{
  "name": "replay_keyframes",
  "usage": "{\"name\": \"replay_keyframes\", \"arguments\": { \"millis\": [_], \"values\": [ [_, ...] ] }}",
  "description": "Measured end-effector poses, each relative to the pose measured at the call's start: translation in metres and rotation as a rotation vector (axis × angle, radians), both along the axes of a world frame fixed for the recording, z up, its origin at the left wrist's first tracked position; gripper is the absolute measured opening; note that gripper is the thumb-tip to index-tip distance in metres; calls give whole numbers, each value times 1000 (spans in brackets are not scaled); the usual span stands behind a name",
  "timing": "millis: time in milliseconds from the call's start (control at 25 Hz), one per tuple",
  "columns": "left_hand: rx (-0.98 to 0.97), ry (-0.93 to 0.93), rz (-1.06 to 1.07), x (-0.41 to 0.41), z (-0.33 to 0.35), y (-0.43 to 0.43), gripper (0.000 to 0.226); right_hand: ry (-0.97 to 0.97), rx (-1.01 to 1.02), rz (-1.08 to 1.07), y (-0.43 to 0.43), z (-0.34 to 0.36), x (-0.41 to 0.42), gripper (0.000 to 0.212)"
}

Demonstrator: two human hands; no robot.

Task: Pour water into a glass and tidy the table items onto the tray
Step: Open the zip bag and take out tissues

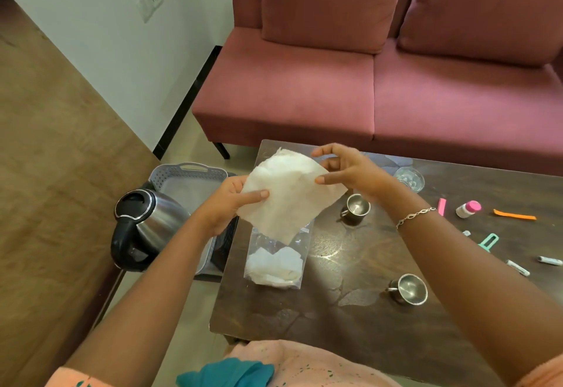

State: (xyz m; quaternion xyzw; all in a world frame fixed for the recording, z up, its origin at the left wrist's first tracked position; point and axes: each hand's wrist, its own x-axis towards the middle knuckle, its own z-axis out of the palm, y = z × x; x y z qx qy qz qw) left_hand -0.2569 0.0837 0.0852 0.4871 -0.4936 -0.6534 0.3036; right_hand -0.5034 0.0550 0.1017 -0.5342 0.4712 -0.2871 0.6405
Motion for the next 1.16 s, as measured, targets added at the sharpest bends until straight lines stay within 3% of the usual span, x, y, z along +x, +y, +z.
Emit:
{"name": "replay_keyframes", "arguments": {
  "millis": [160, 360, 520, 720, 960, 1160],
  "values": [
    [51, 74, 30, 5, 8, 4, 18, 19, 142, 22, 2, -13, -3, 34],
    [52, -75, 148, 8, 15, 5, 18, 12, 128, -101, 3, -8, -12, 29],
    [-36, -78, 248, 4, 19, 2, 35, 10, 20, -170, 1, 6, -17, 22],
    [-163, -159, 170, 1, 27, -3, 37, 55, -129, -169, -5, 18, -23, 22],
    [-202, -238, 199, -4, 26, -9, 20, 222, -330, -218, -10, 18, -29, 21],
    [-105, -331, 163, -8, 13, -9, 12, 84, -326, -196, -8, 26, -28, 20]
  ]
}}
